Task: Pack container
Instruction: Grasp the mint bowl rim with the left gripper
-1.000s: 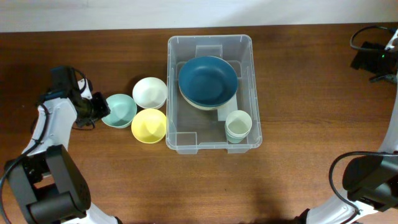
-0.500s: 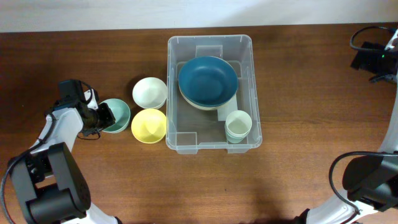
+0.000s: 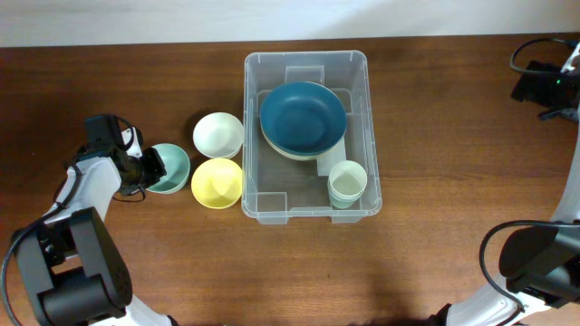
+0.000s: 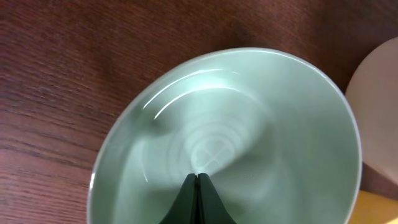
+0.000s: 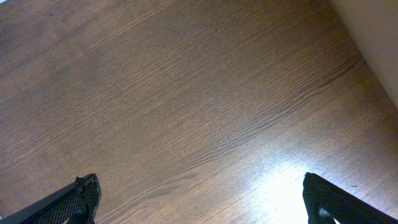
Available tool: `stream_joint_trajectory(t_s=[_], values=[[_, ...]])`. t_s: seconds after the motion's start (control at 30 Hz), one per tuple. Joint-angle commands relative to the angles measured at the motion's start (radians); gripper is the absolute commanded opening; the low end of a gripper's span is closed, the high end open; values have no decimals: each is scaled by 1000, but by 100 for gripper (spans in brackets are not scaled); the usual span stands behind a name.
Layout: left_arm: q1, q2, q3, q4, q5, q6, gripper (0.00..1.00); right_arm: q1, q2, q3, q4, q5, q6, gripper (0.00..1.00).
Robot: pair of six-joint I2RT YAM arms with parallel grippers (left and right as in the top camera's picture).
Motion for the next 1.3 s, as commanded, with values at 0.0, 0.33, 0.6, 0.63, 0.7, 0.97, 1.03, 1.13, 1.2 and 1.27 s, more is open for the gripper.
stream_joint_trajectory(t_s=[0.0,0.33,0.6,0.63,0.7,0.97,1.03,1.13,1.2,1.27], values=[[1,4,-9,18,-32,9,6,-3,-15,15,0,2,10,99],[1,-12,179,-56,-31,9,11,-3,-15,15,0,2,10,99],[3,-37,295,-274,-91,-10,33,-3,-15,15,0,2,10,99],[3,-37,294,-298,-119,-28,34,-3,-15,15,0,2,10,99],[8,-37,294,-348,-178,-52,36,-3,-15,15,0,2,10,99],[5,-37,235,-357,-188,-51,52,-3,-15,15,0,2,10,99],[2,-37,196,-326,-180,-51,57,-3,-15,15,0,2,10,99],[2,-33,143,-283,-158,-51,58,-3,-15,15,0,2,10,99],[3,-27,112,-254,-155,-51,59,-3,-15,15,0,2,10,99],[3,-21,82,-224,-154,-51,58,-3,-15,15,0,2,10,99]])
